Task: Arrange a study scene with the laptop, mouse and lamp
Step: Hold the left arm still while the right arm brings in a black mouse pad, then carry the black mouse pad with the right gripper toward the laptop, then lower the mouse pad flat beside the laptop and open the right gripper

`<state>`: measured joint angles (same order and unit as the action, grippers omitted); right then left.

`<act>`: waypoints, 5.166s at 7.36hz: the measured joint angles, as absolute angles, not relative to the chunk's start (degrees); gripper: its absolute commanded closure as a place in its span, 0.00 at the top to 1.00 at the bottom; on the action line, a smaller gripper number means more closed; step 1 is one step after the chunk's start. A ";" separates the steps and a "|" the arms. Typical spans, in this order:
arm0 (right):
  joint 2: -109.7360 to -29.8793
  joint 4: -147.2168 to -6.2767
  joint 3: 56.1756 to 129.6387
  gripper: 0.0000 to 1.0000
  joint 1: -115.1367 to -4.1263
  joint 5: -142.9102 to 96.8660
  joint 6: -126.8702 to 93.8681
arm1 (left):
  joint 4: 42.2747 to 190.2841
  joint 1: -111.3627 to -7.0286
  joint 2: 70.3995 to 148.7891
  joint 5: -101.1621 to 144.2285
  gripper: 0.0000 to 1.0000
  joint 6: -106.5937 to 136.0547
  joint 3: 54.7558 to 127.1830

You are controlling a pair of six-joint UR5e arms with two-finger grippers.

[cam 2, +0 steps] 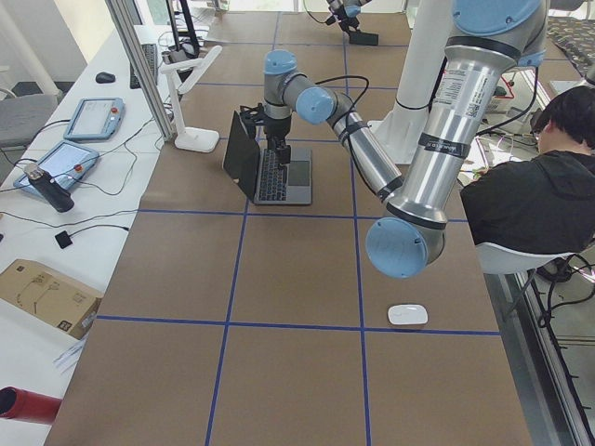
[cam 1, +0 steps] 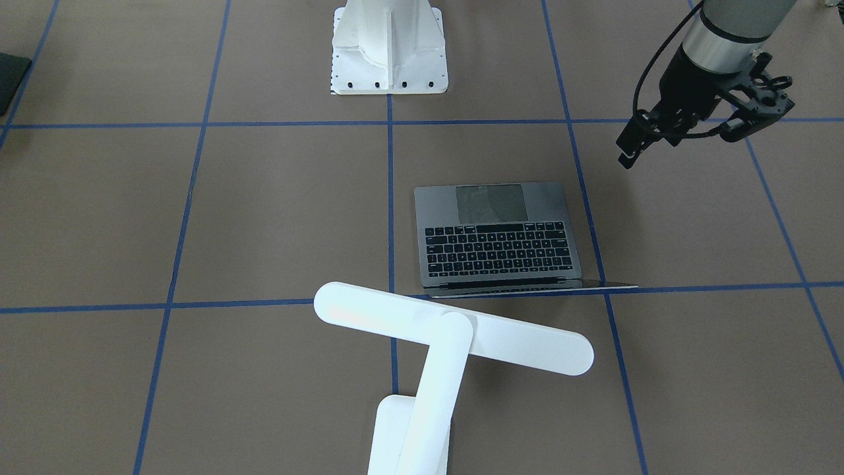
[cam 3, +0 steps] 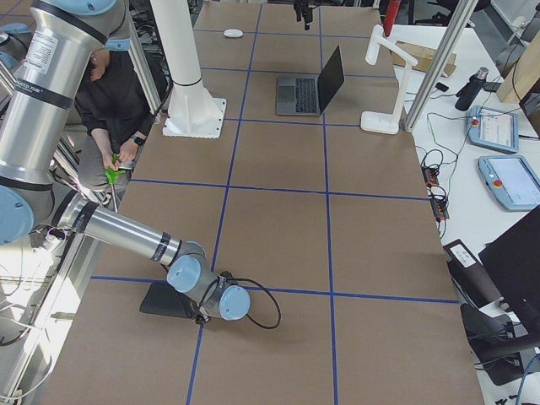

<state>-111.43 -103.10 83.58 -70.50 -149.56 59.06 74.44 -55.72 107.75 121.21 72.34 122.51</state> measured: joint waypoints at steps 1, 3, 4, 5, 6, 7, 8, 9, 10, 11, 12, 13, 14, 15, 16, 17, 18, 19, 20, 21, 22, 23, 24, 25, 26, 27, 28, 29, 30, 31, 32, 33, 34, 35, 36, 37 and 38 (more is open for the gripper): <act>-111.44 -103.06 83.61 0.00 -70.45 -149.91 59.08 | 74.44 -55.72 107.75 121.16 0.99 72.34 122.51; -111.45 -102.90 83.90 0.00 -70.42 -150.90 59.64 | 74.44 -55.70 107.78 121.12 0.99 72.31 122.26; -111.47 -102.84 84.63 0.00 -70.48 -151.30 60.60 | 74.44 -55.69 107.81 121.12 0.99 72.28 121.93; -111.68 -102.90 85.97 0.00 -70.56 -151.70 61.15 | 74.44 -55.69 107.95 121.11 0.99 72.26 121.69; -112.00 -103.24 87.76 0.00 -70.64 -152.61 61.21 | 74.44 -55.70 108.26 121.11 0.99 72.25 121.32; -112.19 -105.42 90.82 0.00 -70.70 -154.06 60.87 | 74.47 -55.68 108.69 121.11 0.99 72.23 120.69; -112.12 -111.48 96.31 0.00 -70.73 -155.01 60.07 | 74.50 -55.67 108.97 121.11 0.99 72.19 120.11; -111.56 -120.61 103.77 0.00 -70.88 -155.38 58.50 | 74.52 -55.69 109.14 121.11 0.99 72.17 119.78; -109.87 -129.36 111.04 0.00 -71.16 -155.46 55.15 | 74.53 -55.71 109.26 121.13 0.99 72.14 119.61; -107.01 -135.38 116.46 0.00 -71.37 -155.47 49.66 | 74.53 -55.71 109.30 121.17 0.99 72.10 119.46; -103.47 -138.35 119.22 0.00 -71.42 -155.74 43.42 | 74.53 -55.72 109.30 121.19 0.99 72.08 119.24; -100.16 -139.44 120.50 0.00 -71.44 -156.57 37.35 | 74.53 -55.72 109.23 121.20 0.99 72.05 118.91; -97.24 -139.65 121.33 0.00 -71.45 -157.76 31.14 | 74.55 -55.75 109.07 121.18 0.99 71.97 118.65; -93.99 -139.63 121.87 0.00 -71.44 -158.99 24.31 | 74.61 -55.78 108.84 121.16 0.99 70.88 118.43; -89.66 -139.53 122.32 0.00 -71.11 -160.12 15.45 | 74.64 -55.83 108.46 121.27 0.99 67.24 118.00; -84.09 -139.45 122.64 0.00 -69.57 -160.66 5.06 | 74.66 -55.90 107.99 121.44 0.99 62.53 117.22; -78.38 -139.41 122.42 0.00 -66.67 -160.67 -4.33 | 74.68 -56.05 107.58 121.49 0.99 58.94 116.10; -73.10 -139.40 121.25 0.00 -63.47 -160.45 -11.97 | 74.72 -56.53 107.23 121.48 0.99 55.63 114.56; -69.47 -139.38 119.54 0.00 -61.30 -160.17 -16.57 | 75.23 -57.23 106.95 121.47 0.99 53.12 112.98; -66.64 -138.26 117.17 0.00 -59.15 -159.39 -20.82 | 77.24 -57.90 106.12 121.47 0.99 51.69 111.35; -65.13 -134.60 114.78 0.00 -56.81 -157.72 -26.31 | 80.29 -58.21 104.86 121.47 0.99 51.16 109.75; -64.54 -127.66 112.25 0.00 -53.81 -154.70 -34.92 | 83.33 -58.54 103.74 121.46 0.99 50.97 108.15; -64.39 -119.06 109.41 0.00 -50.91 -151.36 -44.23 | 84.99 -58.91 103.18 121.47 0.99 50.92 107.13; -64.42 -110.70 106.08 0.00 -48.92 -148.95 -51.63 | 85.63 -59.08 102.96 121.47 0.99 50.92 106.74; -64.45 -103.55 102.65 0.00 -47.74 -147.28 -56.60 | 85.85 -59.24 102.88 121.45 0.99 50.95 106.62; -64.38 -98.38 99.88 0.00 -47.06 -146.11 -59.51 | 85.92 -59.43 102.86 121.41 0.99 50.97 106.62; -63.84 -94.65 97.61 0.00 -46.58 -145.39 -61.43 | 85.94 -59.58 102.84 121.39 0.99 50.99 106.61; -62.53 -91.30 94.93 0.00 -46.04 -144.75 -62.67 | 85.95 -59.63 102.83 121.38 0.99 51.03 106.53; -60.77 -87.70 91.57 0.00 -45.35 -144.00 -63.49 | 85.95 -59.65 102.83 121.38 0.99 51.01 106.24; -59.02 -83.45 88.02 0.00 -44.63 -143.34 -64.45 | 85.98 -59.70 102.85 121.38 0.99 50.95 105.69; -57.31 -78.85 84.67 0.00 -43.83 -142.81 -65.98 | 86.01 -59.73 102.88 121.38 0.99 50.91 105.18; -55.48 -74.76 81.66 0.00 -42.93 -142.06 -67.78 | 86.03 -59.75 102.91 121.38 0.99 50.91 104.85; -53.80 -71.81 79.43 0.00 -41.92 -141.10 -69.23 | 86.04 -59.75 102.91 121.38 0.99 50.95 104.62; -52.35 -70.22 77.94 0.00 -40.83 -139.84 -70.04 | 86.04 -59.74 102.92 121.36 0.99 50.97 104.42; -50.89 -69.22 76.60 0.00 -39.80 -138.15 -70.39 | 86.04 -59.74 102.92 121.34 0.99 50.97 104.28; -49.71 -67.89 75.24 0.00 -39.11 -136.88 -70.51 | 86.04 -59.74 102.95 121.34 0.99 50.97 104.14; -49.17 -66.39 74.38 0.00 -38.83 -135.93 -70.54 | 86.04 -59.71 102.98 121.33 0.99 50.98 103.97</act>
<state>-49.17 -66.39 74.38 -38.83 -135.93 -70.54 86.04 -59.71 102.98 121.33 50.98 103.97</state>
